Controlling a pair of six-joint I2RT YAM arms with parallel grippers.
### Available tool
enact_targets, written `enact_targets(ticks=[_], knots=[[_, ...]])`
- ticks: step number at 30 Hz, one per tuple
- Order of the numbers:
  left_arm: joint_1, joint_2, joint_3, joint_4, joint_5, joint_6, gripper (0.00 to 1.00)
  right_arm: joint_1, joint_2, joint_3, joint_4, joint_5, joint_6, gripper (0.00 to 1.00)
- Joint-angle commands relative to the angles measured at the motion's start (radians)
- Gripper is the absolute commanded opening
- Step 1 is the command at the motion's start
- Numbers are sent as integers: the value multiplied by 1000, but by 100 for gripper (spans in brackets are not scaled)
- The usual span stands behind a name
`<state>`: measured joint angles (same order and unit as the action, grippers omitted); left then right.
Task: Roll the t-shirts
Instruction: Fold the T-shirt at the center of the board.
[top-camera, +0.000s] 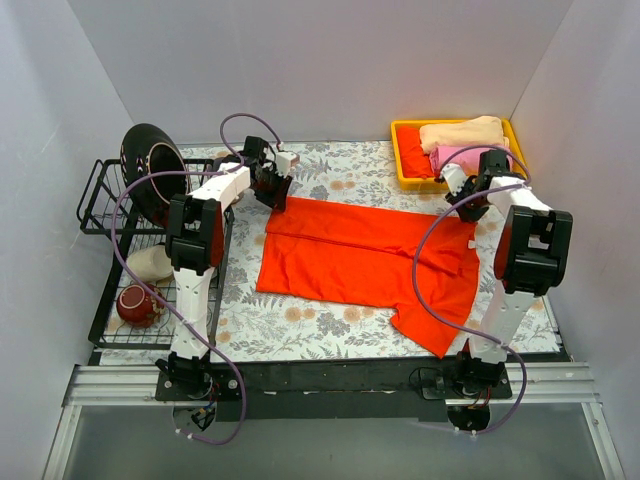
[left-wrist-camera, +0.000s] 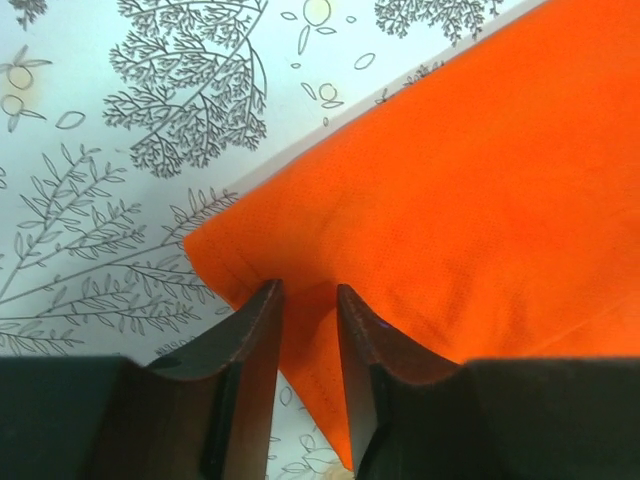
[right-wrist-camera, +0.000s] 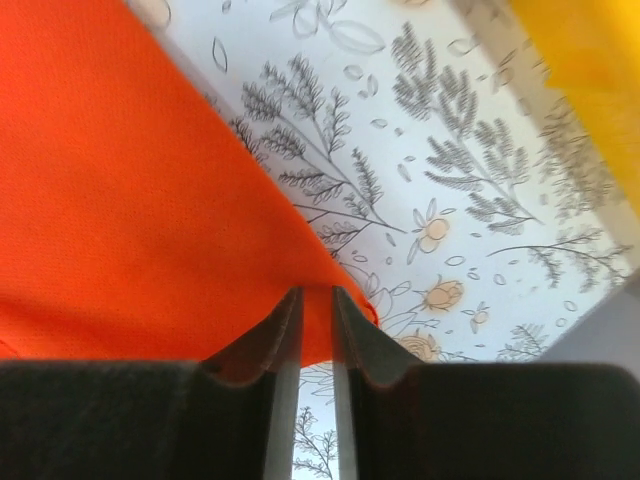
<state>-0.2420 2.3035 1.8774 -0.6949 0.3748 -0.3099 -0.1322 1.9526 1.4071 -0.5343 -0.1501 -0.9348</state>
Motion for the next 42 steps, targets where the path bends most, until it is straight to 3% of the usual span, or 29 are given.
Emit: enact_targets(ticks=[1,5,11,15,26,32,39,42], knots=[[-17,-113,14,-41,21,-23,31,2,-154,60,-65,-139,28,33],[-34,-118,43,-58,148,-29,39,3,-234,-19,-159,-310,-18,42],[-62,-99,58,-100,278,-67,36,42,-182,-80,-125,-332,74,38],[-62,-108,25,-136,286,-54,33,94,-126,-51,-105,-324,77,31],[-59,-194,-86,-124,243,-47,33,192,-52,-37,-194,-286,-1,27],[-52,-199,-83,-126,225,-21,33,233,-141,-147,-274,-299,-52,24],[-37,-228,-87,-92,230,-14,33,414,-390,-233,-438,-382,65,24],[-34,-246,-138,-66,239,-27,33,451,-484,-295,-388,-362,145,24]])
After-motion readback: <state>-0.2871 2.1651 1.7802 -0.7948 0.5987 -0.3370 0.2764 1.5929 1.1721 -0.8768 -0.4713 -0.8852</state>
